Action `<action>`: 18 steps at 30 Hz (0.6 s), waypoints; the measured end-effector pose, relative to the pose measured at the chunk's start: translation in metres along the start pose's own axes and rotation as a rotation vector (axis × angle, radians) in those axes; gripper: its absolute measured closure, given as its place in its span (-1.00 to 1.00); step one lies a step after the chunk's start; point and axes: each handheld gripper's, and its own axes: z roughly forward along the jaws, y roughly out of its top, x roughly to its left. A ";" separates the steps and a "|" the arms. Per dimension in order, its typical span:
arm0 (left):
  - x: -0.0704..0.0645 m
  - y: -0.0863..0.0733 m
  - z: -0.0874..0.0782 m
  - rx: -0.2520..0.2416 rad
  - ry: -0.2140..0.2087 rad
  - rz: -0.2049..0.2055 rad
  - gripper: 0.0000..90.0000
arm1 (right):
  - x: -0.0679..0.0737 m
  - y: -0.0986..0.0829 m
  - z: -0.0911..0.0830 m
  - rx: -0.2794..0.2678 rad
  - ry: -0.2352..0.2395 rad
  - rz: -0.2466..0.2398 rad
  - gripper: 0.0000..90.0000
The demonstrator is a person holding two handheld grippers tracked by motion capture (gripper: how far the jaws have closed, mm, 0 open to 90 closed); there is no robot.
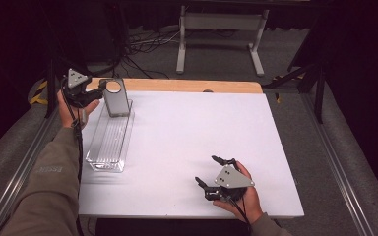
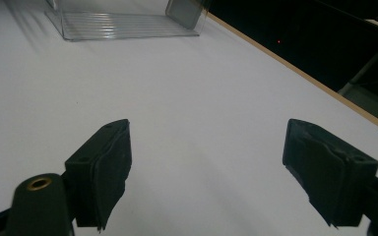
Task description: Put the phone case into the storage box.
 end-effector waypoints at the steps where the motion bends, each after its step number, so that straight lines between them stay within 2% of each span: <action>1: 0.000 0.000 -0.001 -0.002 -0.003 -0.001 -0.15 | 0.000 0.000 0.000 0.002 -0.002 0.003 -0.56; 4: 0.001 0.001 -0.003 -0.006 -0.003 0.001 -0.23 | -0.001 0.001 -0.001 -0.007 0.002 0.019 -0.56; 8: 0.001 0.002 -0.006 -0.010 -0.004 0.008 -0.29 | -0.002 0.001 -0.002 -0.012 -0.007 0.019 -0.56; 10: 0.001 0.002 -0.008 -0.019 -0.015 -0.002 -0.33 | -0.002 0.001 -0.002 -0.012 -0.009 0.019 -0.56; 18: -0.001 0.000 -0.012 -0.018 -0.041 0.008 -0.58 | -0.003 0.002 -0.004 -0.016 -0.018 0.018 -0.56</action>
